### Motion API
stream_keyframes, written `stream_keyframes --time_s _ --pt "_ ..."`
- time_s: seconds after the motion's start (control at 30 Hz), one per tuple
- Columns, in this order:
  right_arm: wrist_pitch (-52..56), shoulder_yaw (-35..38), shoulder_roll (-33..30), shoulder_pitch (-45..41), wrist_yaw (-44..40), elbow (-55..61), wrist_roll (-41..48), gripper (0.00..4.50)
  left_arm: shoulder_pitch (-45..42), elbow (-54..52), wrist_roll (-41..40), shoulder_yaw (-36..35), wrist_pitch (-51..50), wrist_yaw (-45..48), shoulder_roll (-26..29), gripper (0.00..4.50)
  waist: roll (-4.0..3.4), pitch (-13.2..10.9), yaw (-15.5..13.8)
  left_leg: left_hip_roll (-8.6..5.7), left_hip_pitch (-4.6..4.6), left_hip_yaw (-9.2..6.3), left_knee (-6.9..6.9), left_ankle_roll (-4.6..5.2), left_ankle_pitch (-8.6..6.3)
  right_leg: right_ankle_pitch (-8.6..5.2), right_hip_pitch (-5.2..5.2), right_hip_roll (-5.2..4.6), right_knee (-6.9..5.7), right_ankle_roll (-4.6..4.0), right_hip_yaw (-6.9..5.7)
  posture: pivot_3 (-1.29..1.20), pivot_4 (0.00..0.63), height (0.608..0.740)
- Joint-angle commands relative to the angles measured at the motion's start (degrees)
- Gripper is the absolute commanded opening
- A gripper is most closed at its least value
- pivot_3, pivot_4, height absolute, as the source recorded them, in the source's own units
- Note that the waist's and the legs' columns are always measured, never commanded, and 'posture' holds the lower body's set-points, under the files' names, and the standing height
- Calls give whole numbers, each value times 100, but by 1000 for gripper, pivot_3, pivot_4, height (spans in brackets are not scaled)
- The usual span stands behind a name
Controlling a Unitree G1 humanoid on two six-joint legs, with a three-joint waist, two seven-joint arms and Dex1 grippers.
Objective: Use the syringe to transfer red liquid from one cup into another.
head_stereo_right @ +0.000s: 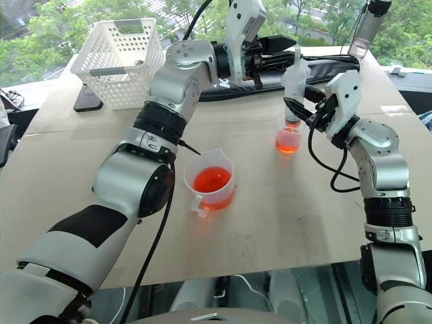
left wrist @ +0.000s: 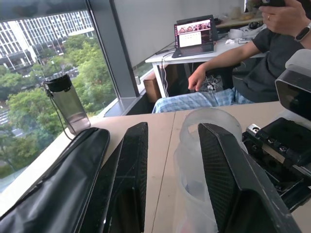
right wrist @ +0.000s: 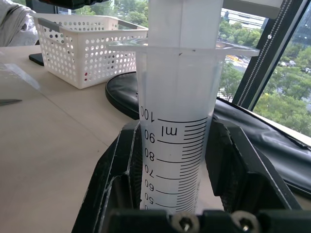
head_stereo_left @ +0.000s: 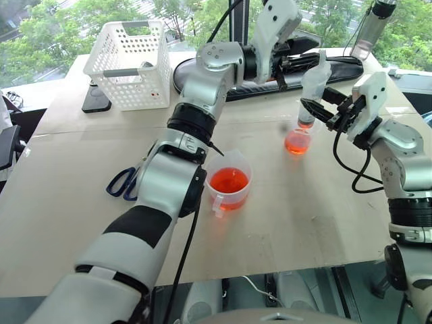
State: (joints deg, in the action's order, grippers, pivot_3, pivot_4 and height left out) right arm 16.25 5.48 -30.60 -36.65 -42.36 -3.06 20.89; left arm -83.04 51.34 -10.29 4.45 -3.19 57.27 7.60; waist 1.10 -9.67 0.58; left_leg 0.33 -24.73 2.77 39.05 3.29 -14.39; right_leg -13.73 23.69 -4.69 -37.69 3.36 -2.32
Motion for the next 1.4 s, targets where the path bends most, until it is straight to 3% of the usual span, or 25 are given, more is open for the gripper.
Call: stream_keyframes --time_s 0.03,0.1,0.2,0.27,1.4 --pt "-71 23 -76 -78 -159 166 36 1422 -286 -9 -17 -106 212 18 -112 1654 0 0 0 0 0 0 0 0 0 0 0 0 0 0 0 0 150 724" --pt "-73 28 -81 -93 -189 145 45 1421 -293 29 -16 -111 238 51 -126 1654 0 0 0 0 0 0 0 0 0 0 0 0 0 0 0 0 150 724" --pt "-65 47 -84 -98 -232 130 59 1421 -275 45 -52 -143 207 123 -154 833 0 0 -1 0 0 0 0 0 0 0 0 0 0 0 0 0 150 724" --pt "-49 61 -84 -94 -243 120 69 1421 -262 39 -110 -192 134 169 -182 21 0 0 -10 0 -1 0 1 0 0 0 0 0 0 0 -1 0 150 724" --pt "-92 161 99 -350 87 122 123 1404 -119 264 258 -126 125 -86 -373 0 0 0 -2 0 -1 0 2 0 0 0 0 0 -2 0 -1 0 150 724"
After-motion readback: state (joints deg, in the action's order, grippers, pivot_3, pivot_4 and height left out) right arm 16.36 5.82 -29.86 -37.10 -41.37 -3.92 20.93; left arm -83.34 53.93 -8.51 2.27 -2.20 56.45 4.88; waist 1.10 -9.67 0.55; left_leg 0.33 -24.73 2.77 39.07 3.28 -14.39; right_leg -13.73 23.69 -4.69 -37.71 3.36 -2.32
